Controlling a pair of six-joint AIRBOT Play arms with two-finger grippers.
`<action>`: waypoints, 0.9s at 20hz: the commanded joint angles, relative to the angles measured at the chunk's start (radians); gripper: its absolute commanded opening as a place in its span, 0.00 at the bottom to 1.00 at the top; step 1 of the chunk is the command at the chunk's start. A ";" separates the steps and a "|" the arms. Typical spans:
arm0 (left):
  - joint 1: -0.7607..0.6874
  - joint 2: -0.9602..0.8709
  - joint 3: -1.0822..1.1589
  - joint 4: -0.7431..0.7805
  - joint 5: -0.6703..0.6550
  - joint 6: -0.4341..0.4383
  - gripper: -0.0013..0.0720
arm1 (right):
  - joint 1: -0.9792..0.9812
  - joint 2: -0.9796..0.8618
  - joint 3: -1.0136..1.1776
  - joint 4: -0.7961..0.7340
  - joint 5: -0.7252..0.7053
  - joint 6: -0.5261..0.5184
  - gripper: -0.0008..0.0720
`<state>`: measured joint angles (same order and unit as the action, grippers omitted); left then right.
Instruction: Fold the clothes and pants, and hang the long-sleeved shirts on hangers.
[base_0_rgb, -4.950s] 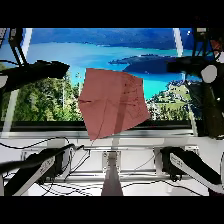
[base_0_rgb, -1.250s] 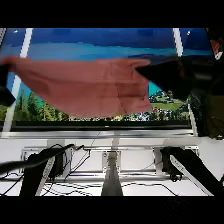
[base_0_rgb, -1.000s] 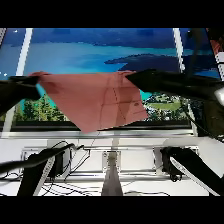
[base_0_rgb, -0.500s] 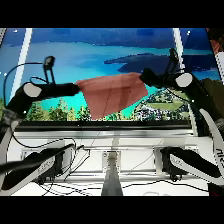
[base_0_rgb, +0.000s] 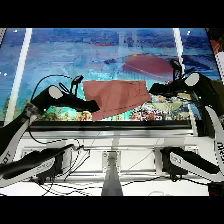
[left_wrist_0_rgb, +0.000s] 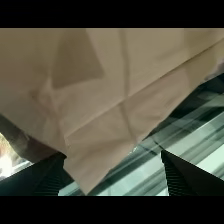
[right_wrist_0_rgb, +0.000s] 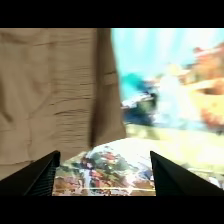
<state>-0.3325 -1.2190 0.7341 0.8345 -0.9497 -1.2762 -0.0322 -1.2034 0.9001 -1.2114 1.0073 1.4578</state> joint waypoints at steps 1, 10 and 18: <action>-0.030 -0.040 -0.002 -0.035 -0.007 0.001 0.97 | -0.005 -0.006 0.000 -0.011 -0.069 0.027 0.88; -0.027 -0.040 -0.001 -0.035 -0.008 0.001 0.97 | -0.204 -0.392 0.305 0.231 0.244 -0.159 0.85; -0.027 -0.040 -0.001 -0.028 0.071 0.001 0.97 | -0.113 -0.638 0.305 0.541 0.237 -0.401 0.85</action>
<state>-0.3588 -1.2579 0.7326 0.8043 -0.9211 -1.2758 -0.1822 -1.7760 1.1995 -0.7895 1.2663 1.1694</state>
